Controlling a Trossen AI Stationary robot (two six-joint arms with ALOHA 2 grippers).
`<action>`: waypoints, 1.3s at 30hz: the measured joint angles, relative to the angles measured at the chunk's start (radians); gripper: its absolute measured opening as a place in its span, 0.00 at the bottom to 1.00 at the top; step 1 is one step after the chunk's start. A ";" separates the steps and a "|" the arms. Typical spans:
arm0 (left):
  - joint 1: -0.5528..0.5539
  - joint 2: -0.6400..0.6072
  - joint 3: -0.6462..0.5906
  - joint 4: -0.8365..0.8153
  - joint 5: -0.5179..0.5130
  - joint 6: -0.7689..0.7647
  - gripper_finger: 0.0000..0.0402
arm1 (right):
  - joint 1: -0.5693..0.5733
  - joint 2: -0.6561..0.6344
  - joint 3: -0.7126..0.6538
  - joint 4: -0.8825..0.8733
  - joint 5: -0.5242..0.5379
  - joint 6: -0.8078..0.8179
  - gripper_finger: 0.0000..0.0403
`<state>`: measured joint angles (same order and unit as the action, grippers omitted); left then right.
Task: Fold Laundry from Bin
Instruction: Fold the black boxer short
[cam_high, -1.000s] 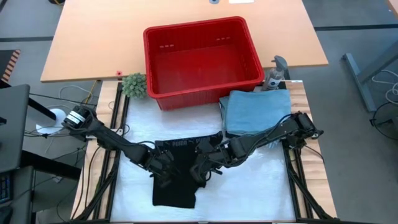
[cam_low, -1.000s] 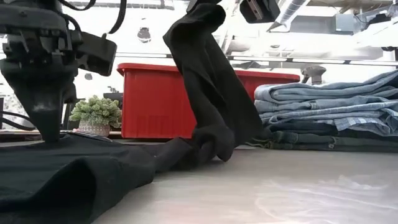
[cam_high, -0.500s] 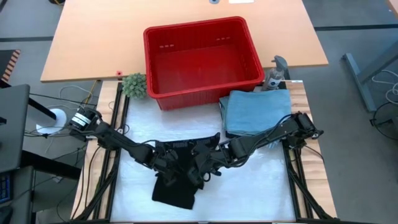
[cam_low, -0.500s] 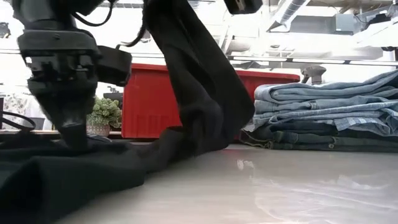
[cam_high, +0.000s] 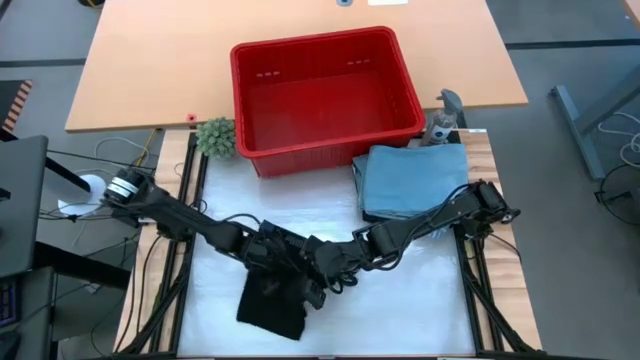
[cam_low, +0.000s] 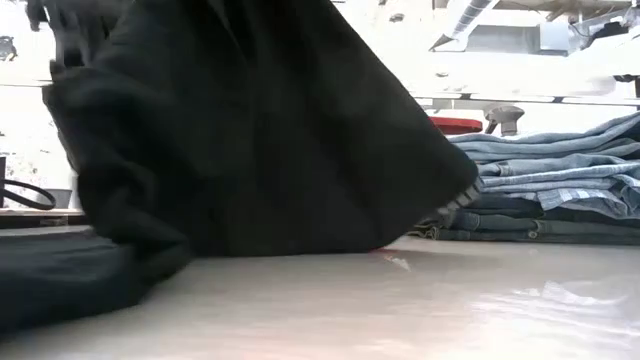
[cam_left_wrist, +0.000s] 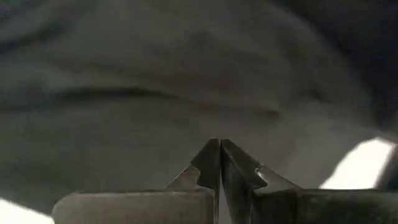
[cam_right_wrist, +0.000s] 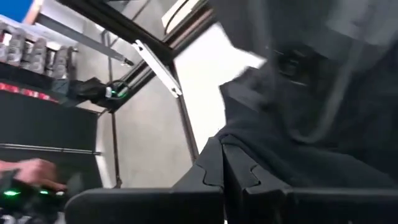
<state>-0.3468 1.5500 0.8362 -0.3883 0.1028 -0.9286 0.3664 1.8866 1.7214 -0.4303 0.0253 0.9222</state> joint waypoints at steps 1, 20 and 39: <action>-0.001 -0.027 0.010 -0.029 0.033 0.000 0.00 | 0.000 0.000 0.000 -0.014 0.001 0.000 0.03; -0.374 -0.445 -0.025 -0.403 -0.265 -0.579 0.00 | -0.051 0.000 0.000 0.008 -0.097 -0.090 0.03; -0.507 -0.437 -0.025 -0.431 -0.477 -0.804 0.00 | -0.114 0.359 0.234 0.245 -0.579 -0.233 0.03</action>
<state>-0.8536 1.1132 0.8112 -0.8194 -0.3742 -1.7323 0.2527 2.2454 1.9550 -0.1848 -0.5538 0.6891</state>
